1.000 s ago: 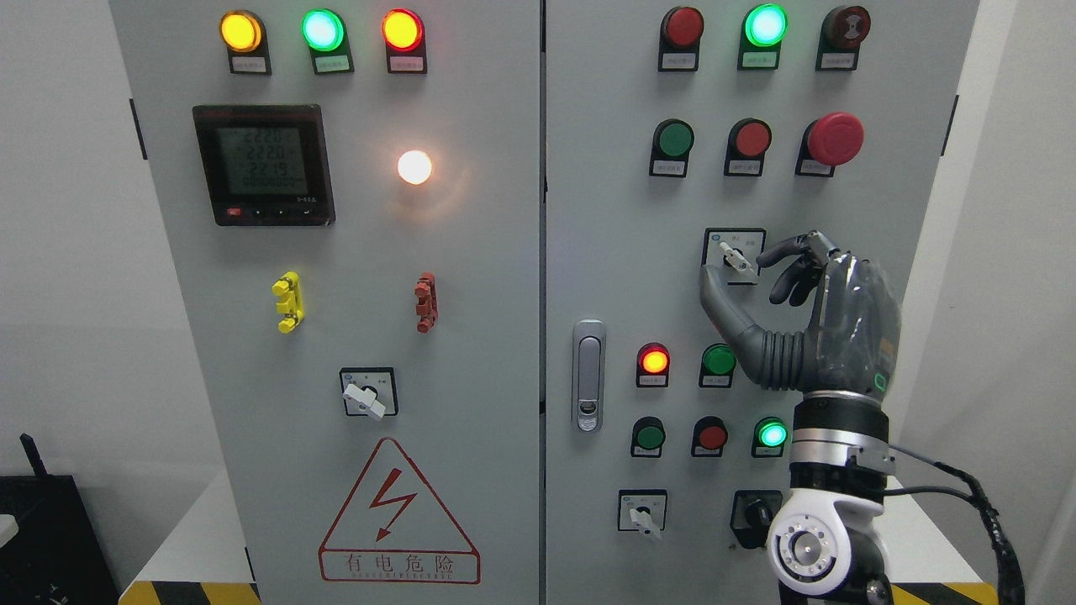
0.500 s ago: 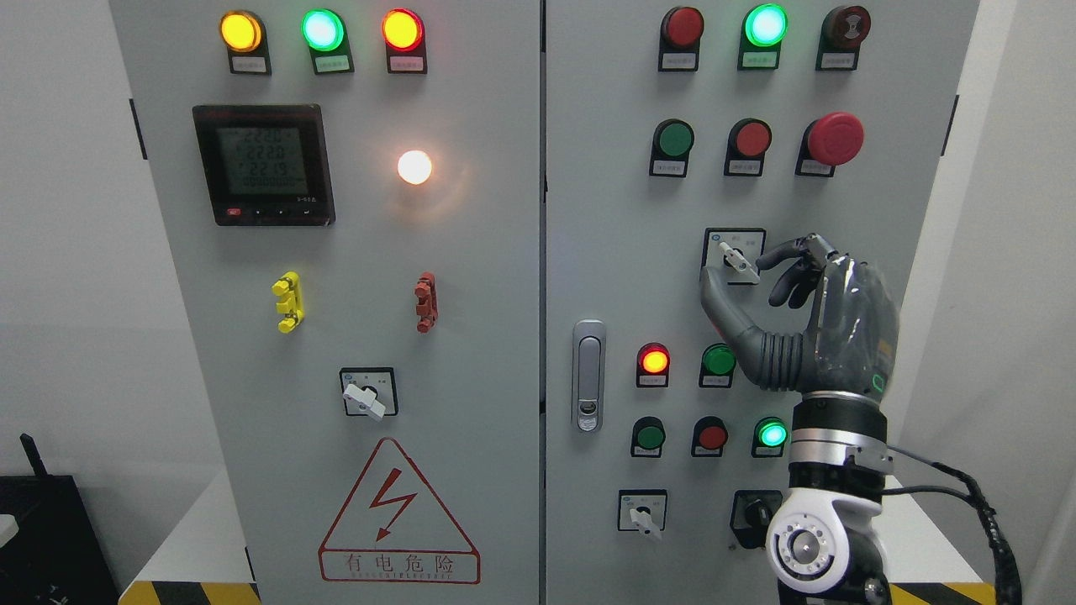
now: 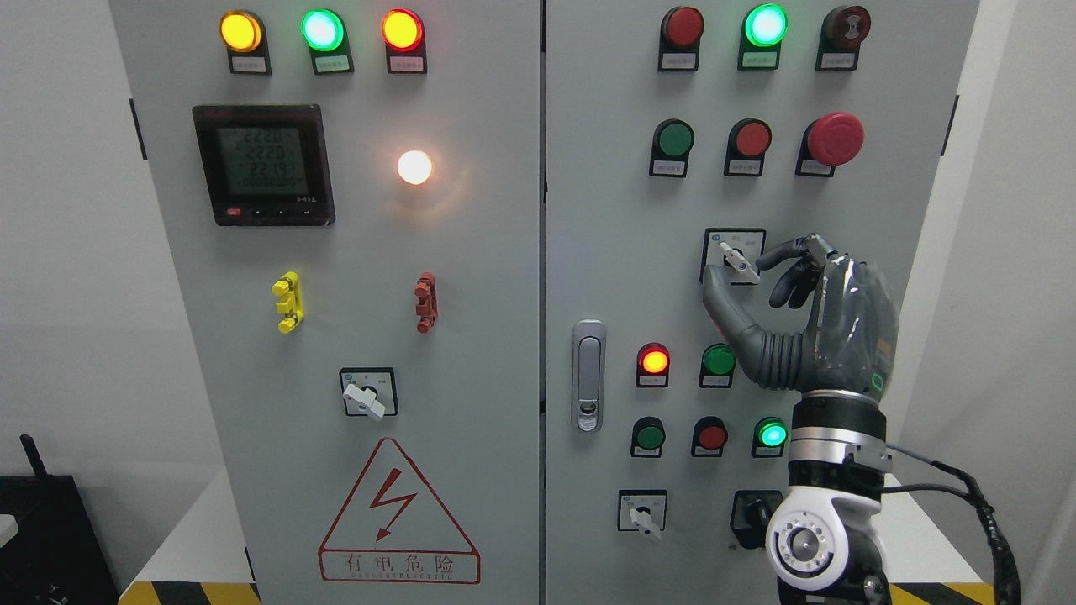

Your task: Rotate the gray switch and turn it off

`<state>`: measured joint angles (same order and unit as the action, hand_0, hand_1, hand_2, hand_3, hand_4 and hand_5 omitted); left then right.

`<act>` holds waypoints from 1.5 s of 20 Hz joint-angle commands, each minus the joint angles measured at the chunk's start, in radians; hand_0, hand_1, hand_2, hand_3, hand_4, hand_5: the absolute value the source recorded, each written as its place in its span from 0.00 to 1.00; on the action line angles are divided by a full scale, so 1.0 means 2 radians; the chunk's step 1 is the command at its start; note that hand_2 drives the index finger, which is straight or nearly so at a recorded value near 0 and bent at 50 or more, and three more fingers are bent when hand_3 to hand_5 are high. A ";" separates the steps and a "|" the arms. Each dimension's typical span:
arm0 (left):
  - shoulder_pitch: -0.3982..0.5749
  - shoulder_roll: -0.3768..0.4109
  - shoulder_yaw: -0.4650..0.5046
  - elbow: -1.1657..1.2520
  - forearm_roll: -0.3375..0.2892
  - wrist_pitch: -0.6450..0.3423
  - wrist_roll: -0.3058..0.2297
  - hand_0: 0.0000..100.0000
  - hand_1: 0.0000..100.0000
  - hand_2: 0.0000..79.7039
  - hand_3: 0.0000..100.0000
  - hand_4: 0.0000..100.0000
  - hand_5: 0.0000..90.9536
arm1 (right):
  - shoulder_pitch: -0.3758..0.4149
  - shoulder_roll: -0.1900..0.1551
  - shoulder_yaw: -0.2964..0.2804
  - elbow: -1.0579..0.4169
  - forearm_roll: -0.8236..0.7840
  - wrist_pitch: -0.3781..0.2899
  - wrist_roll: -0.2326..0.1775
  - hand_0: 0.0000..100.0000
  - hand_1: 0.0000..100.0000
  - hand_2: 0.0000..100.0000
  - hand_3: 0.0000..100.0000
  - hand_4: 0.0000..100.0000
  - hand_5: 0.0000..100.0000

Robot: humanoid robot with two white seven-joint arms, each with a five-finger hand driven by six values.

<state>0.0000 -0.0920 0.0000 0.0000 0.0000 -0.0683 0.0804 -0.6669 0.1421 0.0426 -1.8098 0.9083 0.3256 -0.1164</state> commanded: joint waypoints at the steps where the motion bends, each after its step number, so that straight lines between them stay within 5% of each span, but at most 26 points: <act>1: -0.005 0.000 0.004 -0.013 0.010 0.000 0.000 0.12 0.39 0.00 0.00 0.00 0.00 | -0.003 0.000 -0.001 0.007 0.001 0.001 0.000 0.10 0.44 0.57 0.87 0.88 1.00; 30: -0.005 0.000 0.004 -0.013 0.010 0.000 0.000 0.12 0.39 0.00 0.00 0.00 0.00 | -0.012 -0.003 -0.001 0.014 0.003 0.020 0.001 0.13 0.44 0.58 0.88 0.88 1.00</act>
<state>0.0000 -0.0920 0.0000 0.0000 0.0000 -0.0662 0.0802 -0.6909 0.1388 0.0425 -1.7861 0.9139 0.3633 -0.1157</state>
